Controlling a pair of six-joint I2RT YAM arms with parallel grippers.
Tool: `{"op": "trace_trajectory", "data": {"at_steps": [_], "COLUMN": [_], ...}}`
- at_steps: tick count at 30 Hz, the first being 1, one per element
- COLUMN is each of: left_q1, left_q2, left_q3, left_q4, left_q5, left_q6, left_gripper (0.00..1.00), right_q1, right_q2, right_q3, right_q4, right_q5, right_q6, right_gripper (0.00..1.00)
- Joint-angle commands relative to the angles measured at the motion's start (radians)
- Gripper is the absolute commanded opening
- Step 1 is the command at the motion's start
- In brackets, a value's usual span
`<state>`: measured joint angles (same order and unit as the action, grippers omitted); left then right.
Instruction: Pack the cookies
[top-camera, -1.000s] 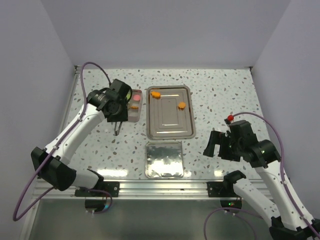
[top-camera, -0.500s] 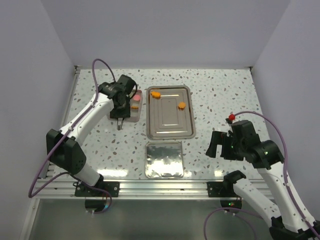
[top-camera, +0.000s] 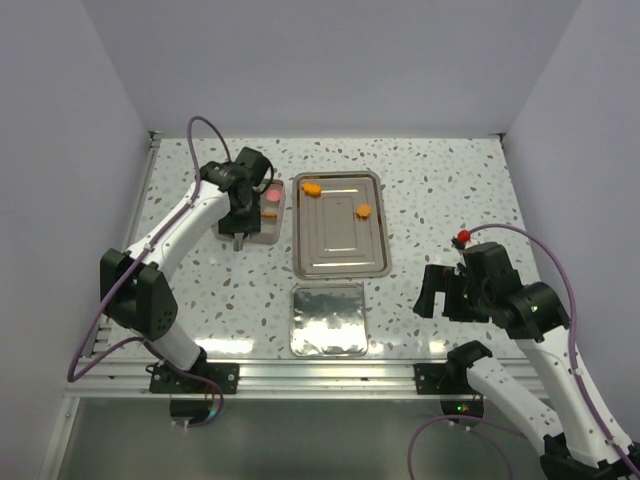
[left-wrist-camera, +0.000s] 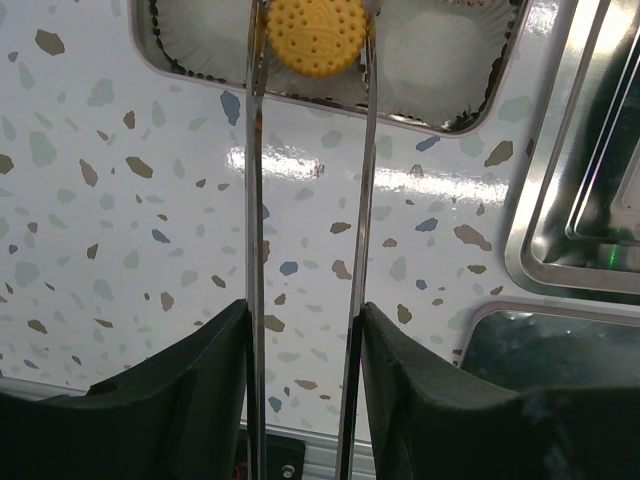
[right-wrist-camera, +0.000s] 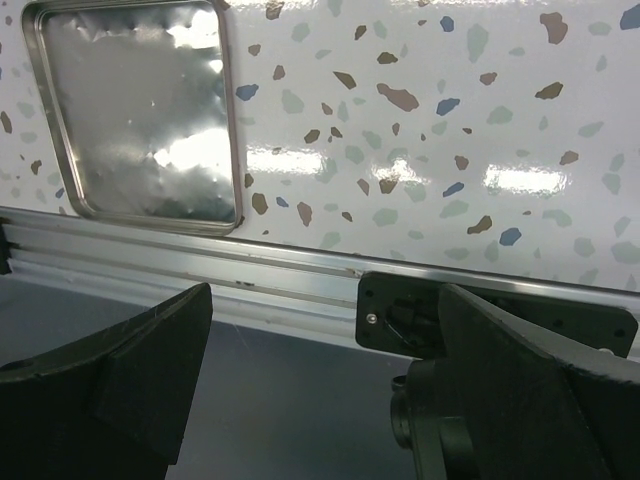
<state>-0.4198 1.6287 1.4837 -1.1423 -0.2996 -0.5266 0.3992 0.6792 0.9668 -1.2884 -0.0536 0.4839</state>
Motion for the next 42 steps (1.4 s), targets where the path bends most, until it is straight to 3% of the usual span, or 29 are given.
{"op": "trace_trajectory", "data": {"at_steps": [1,11,21,34,42], "left_q1": [0.013,0.016,0.015,-0.089,-0.125], "left_q2": [0.003,-0.016,-0.006,0.290,0.411], "left_q3": [0.029,0.113,0.315,0.573,0.606], "left_q4": [0.038,0.006,-0.042,-0.011,0.047], "left_q5": [-0.022,-0.023,0.034,0.128,0.177], "left_q6": [0.031,0.028,0.030,0.016,-0.013], "left_gripper": [0.50,0.53,0.54,0.56,0.58], "right_q1": [0.004,0.004,0.004,0.004,0.004], "right_q2": [-0.007,-0.027,-0.053,-0.032,-0.021], "right_q3": [0.041,0.030,0.062,0.105,0.107], "right_q4": [-0.017,-0.046,-0.068,-0.060,-0.058], "right_q5": [0.024,0.015,0.052,0.161,0.186], "right_q6": [-0.021,-0.004,0.012,-0.001,-0.007], "right_gripper": [0.99,0.99,0.99,0.99,0.99]}}
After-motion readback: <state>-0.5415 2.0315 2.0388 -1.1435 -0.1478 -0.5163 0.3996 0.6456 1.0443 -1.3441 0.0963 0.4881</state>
